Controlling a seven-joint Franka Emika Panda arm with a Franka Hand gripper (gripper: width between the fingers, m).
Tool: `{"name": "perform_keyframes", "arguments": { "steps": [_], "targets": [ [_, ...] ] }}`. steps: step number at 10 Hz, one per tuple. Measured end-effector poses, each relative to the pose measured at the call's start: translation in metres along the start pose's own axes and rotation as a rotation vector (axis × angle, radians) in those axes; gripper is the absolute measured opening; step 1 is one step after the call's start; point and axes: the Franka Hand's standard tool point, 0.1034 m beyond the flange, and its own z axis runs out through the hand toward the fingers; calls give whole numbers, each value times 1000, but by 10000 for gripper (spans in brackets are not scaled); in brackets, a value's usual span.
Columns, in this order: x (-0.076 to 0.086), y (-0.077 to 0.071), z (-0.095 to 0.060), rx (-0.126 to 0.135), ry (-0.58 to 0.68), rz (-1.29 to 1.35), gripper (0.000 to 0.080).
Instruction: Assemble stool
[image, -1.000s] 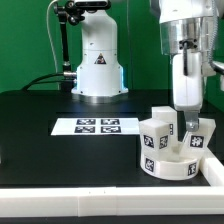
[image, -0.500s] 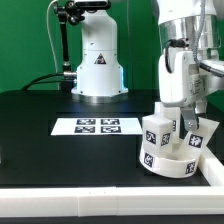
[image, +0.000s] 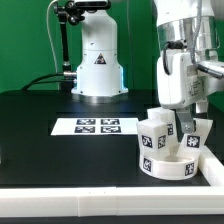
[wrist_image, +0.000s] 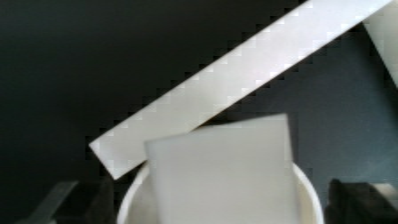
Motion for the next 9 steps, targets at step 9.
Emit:
{"name": "perform_keyframes", "arguments": {
  "steps": [9],
  "targets": [
    [-13, -2, -20, 2, -35, -31, 649]
  ]
}}
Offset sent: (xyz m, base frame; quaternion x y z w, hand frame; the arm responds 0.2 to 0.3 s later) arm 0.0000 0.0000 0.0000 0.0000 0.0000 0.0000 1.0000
